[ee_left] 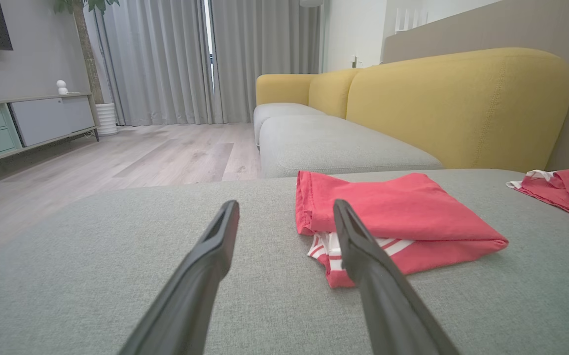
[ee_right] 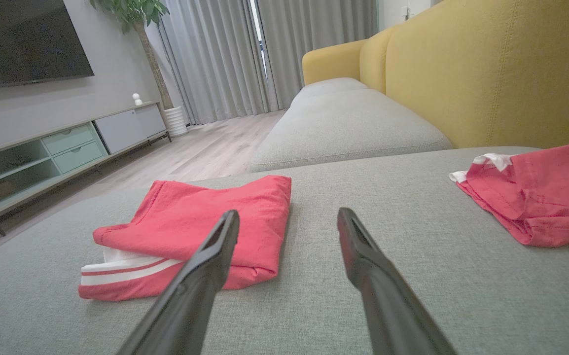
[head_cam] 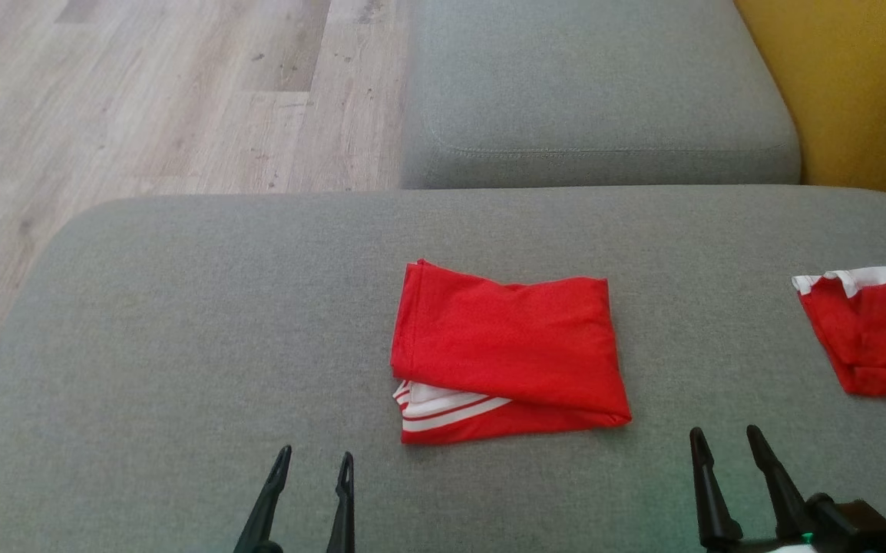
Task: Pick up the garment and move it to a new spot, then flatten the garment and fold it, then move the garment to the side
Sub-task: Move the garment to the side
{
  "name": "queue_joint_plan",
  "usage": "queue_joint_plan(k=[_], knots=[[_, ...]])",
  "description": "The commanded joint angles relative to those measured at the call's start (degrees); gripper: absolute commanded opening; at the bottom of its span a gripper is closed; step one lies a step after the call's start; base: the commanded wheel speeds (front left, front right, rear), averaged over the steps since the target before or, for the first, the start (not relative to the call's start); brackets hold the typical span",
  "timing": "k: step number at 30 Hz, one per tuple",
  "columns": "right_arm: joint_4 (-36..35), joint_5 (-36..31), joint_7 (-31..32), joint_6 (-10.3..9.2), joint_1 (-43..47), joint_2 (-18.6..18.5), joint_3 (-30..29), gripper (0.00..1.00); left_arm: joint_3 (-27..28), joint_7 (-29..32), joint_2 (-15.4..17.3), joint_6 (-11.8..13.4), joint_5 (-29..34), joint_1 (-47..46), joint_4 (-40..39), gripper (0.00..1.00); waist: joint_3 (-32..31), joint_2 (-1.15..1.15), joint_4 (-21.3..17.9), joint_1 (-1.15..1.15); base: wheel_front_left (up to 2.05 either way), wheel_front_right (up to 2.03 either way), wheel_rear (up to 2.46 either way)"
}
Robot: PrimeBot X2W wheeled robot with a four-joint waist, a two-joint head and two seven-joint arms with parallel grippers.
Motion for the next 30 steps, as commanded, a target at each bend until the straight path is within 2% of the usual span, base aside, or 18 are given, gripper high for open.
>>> queue_joint_plan(k=[1,6,12,17,23,30], knots=[[-1.7,0.2,-0.6,-0.05,-2.0,-0.3,1.4,1.0,2.3,-0.4,-1.0,-0.2,0.6,-1.6,-1.7,1.0,0.1,0.0,0.0,0.0,0.0,0.0,0.0],[-1.3,0.1,-0.6,-0.05,-2.8,-0.3,2.2,1.0,2.2,-0.4,-1.1,0.0,0.5,-1.9,-1.9,1.0,1.6,0.0,0.2,0.0,0.0,0.0,0.0],[-0.4,1.2,-0.6,-0.05,-6.3,-0.3,3.5,1.0,1.7,-0.4,-1.2,0.7,0.0,-2.8,-2.5,1.0,6.2,0.0,0.4,0.0,0.0,0.0,0.0],[4.8,4.3,-0.2,-0.05,-12.4,-1.4,5.6,1.0,0.5,-0.4,-1.2,1.6,-1.6,-4.8,-3.5,1.0,12.1,0.0,0.5,0.0,0.0,0.0,0.0],[10.6,11.8,7.8,-0.05,-23.9,-3.7,7.0,1.0,-0.9,-0.4,-1.2,2.7,-2.4,-8.8,-3.9,1.0,17.8,0.0,0.4,0.0,0.0,0.0,0.0],[16.1,19.4,21.0,-0.05,-32.6,-7.0,9.7,1.0,-1.7,-0.4,-1.2,3.0,-3.3,-11.9,-3.6,1.0,20.2,0.0,0.7,0.0,0.0,0.0,0.0]])
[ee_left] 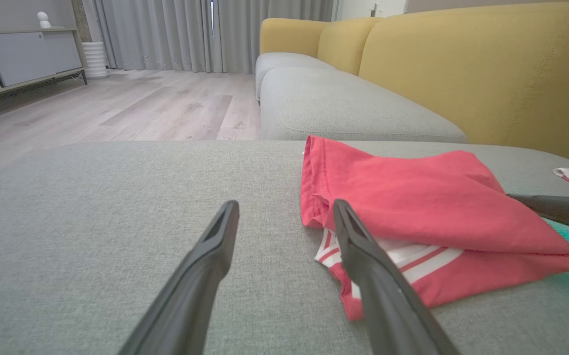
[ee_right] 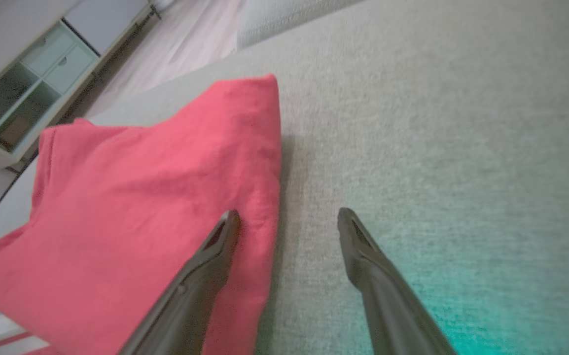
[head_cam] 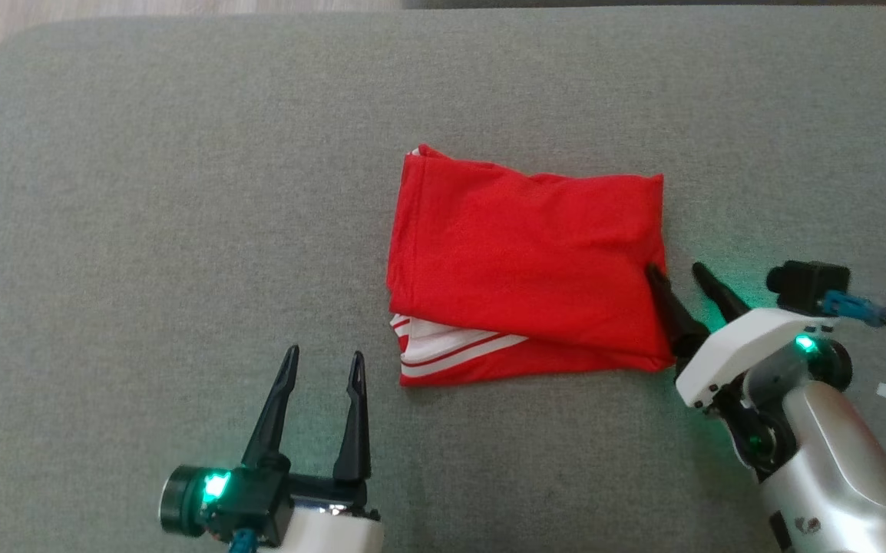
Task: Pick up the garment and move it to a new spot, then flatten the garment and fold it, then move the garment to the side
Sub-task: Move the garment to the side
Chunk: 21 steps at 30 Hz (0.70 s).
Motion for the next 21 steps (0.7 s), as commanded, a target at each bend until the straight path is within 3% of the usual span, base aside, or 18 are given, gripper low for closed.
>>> queue_joint_plan(k=[1,2,4,8,13,21], knots=[[-0.8,1.1,1.7,-0.05,-1.4,-0.8,2.6,1.0,1.0,-0.4,-0.4,0.4,-0.2,-2.0,-1.5,1.0,0.4,0.0,0.3,-0.02,0.0,0.0,0.0],[-0.6,1.9,2.9,-0.05,-1.7,-0.9,3.5,0.71,0.9,-0.4,-0.4,0.4,-0.2,-2.2,-1.5,1.0,0.5,0.0,0.3,-0.02,0.0,0.0,0.0],[-0.9,3.8,3.9,-0.05,-1.9,-0.9,4.8,0.0,0.8,-0.4,-0.4,0.6,-0.2,-2.5,-1.4,1.0,0.6,0.0,0.3,-0.02,0.0,0.0,0.0],[-2.0,4.6,2.7,-0.05,-1.7,-2.4,5.7,0.0,0.9,-0.4,-0.4,1.3,0.1,-2.5,-1.6,1.0,0.6,0.0,-0.8,-0.02,0.0,0.0,0.0],[-3.1,0.4,-0.2,-0.05,-1.7,-7.0,3.0,0.0,3.4,-0.4,-0.4,5.3,1.5,-2.7,-1.8,1.0,0.9,0.0,-4.8,-0.02,0.0,0.0,0.0],[-7.2,-4.7,1.5,-0.05,-3.5,-15.2,-5.3,0.0,4.8,-0.4,-0.3,4.1,3.3,-4.9,-4.7,1.0,3.5,0.0,-11.7,-0.02,0.0,0.0,0.0]])
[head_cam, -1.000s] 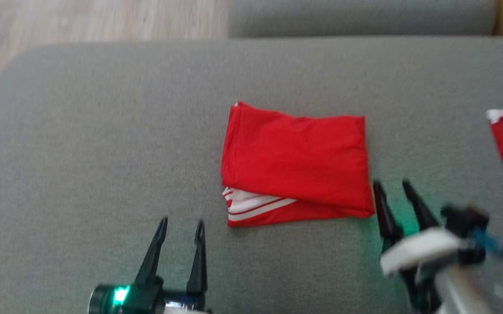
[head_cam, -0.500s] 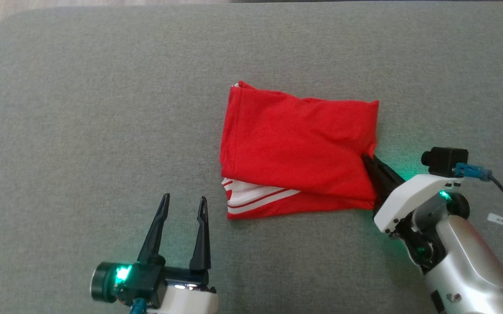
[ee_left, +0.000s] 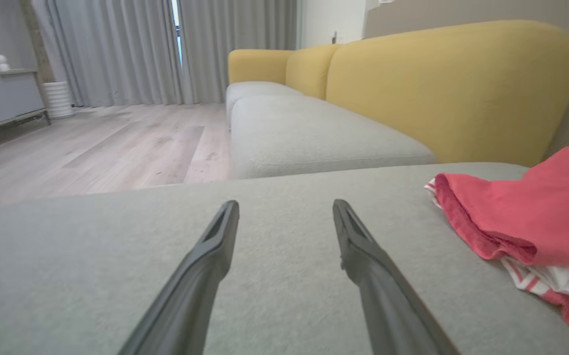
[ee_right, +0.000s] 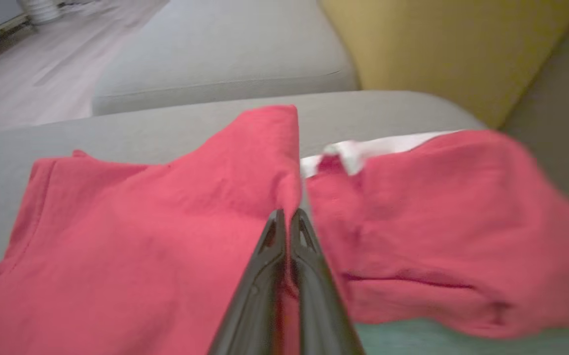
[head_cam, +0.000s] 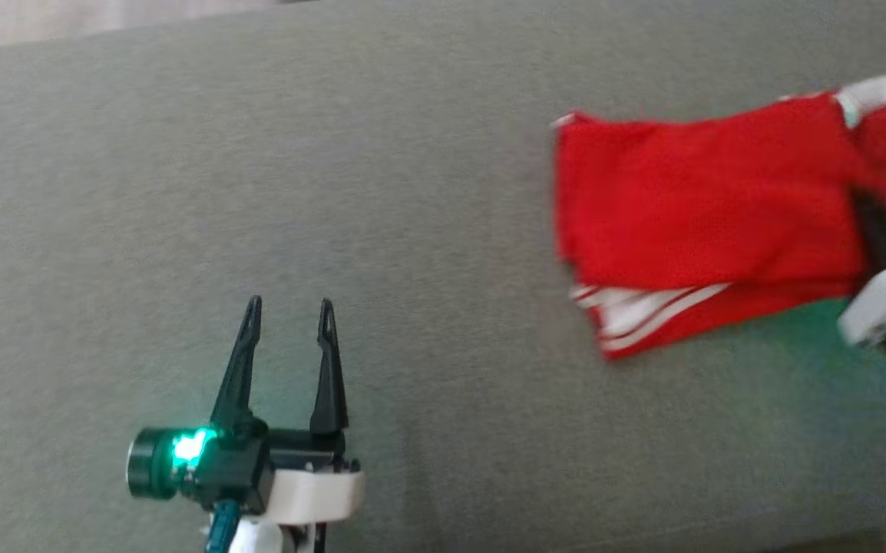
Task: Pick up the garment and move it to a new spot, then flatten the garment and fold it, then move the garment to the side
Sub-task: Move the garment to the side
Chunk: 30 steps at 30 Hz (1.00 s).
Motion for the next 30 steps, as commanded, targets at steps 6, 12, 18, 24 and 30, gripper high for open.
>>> queue_joint_plan(k=[6,12,18,24,30], knots=[[-3.3,-3.2,0.3,-0.05,-6.8,-6.1,-6.8,0.0,2.3,-0.4,-0.2,-2.1,0.2,-3.3,-2.0,1.0,5.0,0.0,-4.9,0.0,0.0,0.0,0.0],[-1.7,-9.0,0.1,-0.05,-11.6,-8.6,-12.7,0.0,2.0,-0.4,-0.2,-3.5,1.5,-5.1,-2.7,1.0,7.4,0.0,-5.2,0.0,0.0,0.0,0.0],[-2.9,-15.2,-2.0,-0.05,-12.5,-4.0,-16.5,1.0,1.8,-0.4,-0.3,-5.2,0.4,-5.2,-3.0,1.0,5.9,0.0,-3.8,0.0,0.0,0.0,0.0],[-7.1,-14.7,-3.1,-0.05,-4.3,5.7,-11.4,1.0,0.8,-0.4,-0.3,-5.0,-0.2,-4.2,-2.6,1.0,-0.9,0.0,0.1,0.0,0.0,0.0,0.0],[-7.1,-12.1,-6.7,-0.05,8.5,14.4,-5.4,1.0,0.4,-0.4,-0.4,-3.4,-1.8,-0.7,-1.8,1.0,-8.9,0.0,5.1,0.0,0.0,0.0,0.0]])
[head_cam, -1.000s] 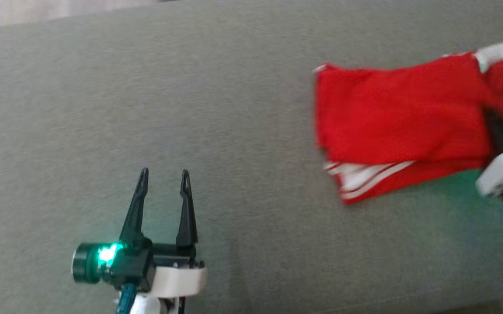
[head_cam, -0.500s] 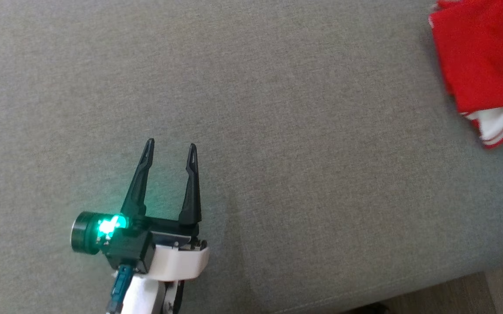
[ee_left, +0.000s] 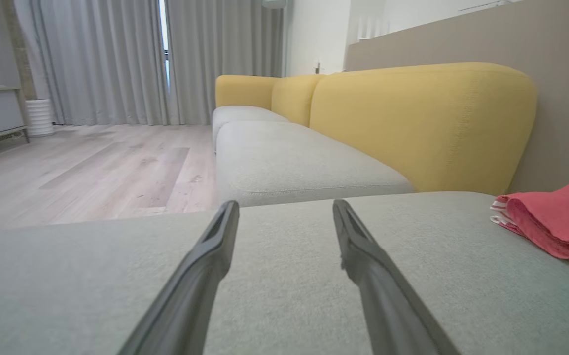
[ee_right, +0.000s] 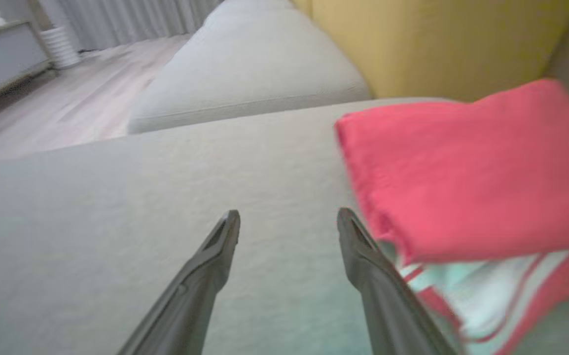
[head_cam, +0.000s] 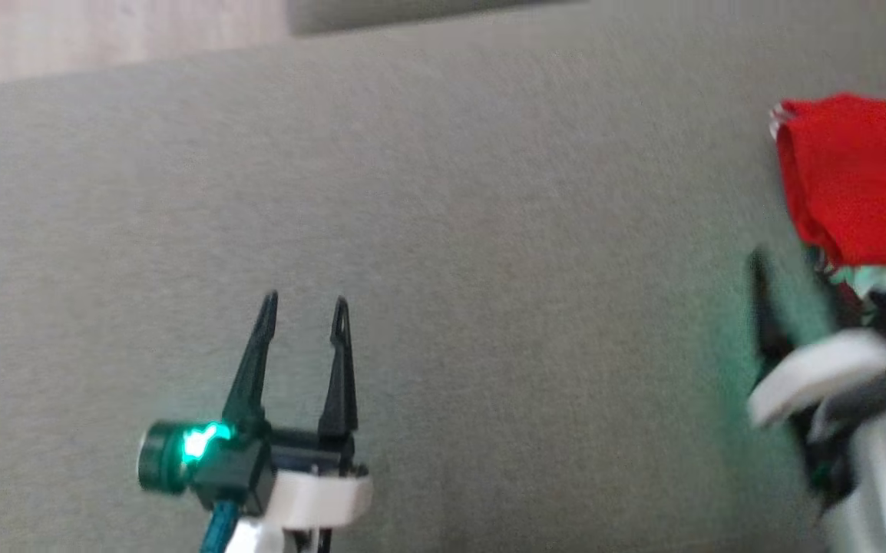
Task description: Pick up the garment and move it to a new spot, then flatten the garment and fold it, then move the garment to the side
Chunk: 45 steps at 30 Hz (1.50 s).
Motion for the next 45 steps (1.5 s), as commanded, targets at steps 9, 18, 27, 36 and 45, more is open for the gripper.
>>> queue_joint_plan(k=[9,18,27,36,45], knots=[[-0.3,-0.5,-16.7,-0.05,11.9,4.7,9.3,1.0,2.6,-0.3,-0.3,1.6,0.2,7.8,-1.1,1.0,-13.0,0.0,8.5,0.01,0.0,0.0,0.0],[-12.1,-2.9,-18.0,-0.05,21.9,6.6,6.5,1.0,4.2,-0.3,-0.3,2.4,0.1,12.3,-3.3,1.0,-15.0,0.0,10.1,0.01,0.0,0.0,0.0],[-13.6,-1.8,-18.0,-0.05,25.1,6.9,7.1,1.0,3.9,-0.3,-0.3,1.9,1.2,12.6,-3.4,1.0,-15.2,0.0,10.2,0.01,0.0,0.0,0.0],[-9.0,-1.5,-17.3,0.0,27.5,7.3,6.4,0.0,2.1,0.1,0.1,1.8,0.3,14.7,1.5,0.0,-15.3,0.0,10.1,0.01,0.0,0.0,0.0],[-8.6,4.9,-16.2,0.0,26.1,6.9,6.3,0.0,3.4,1.1,0.5,0.6,-6.4,13.7,2.0,0.0,-15.1,0.0,9.6,0.01,0.0,0.0,0.0]])
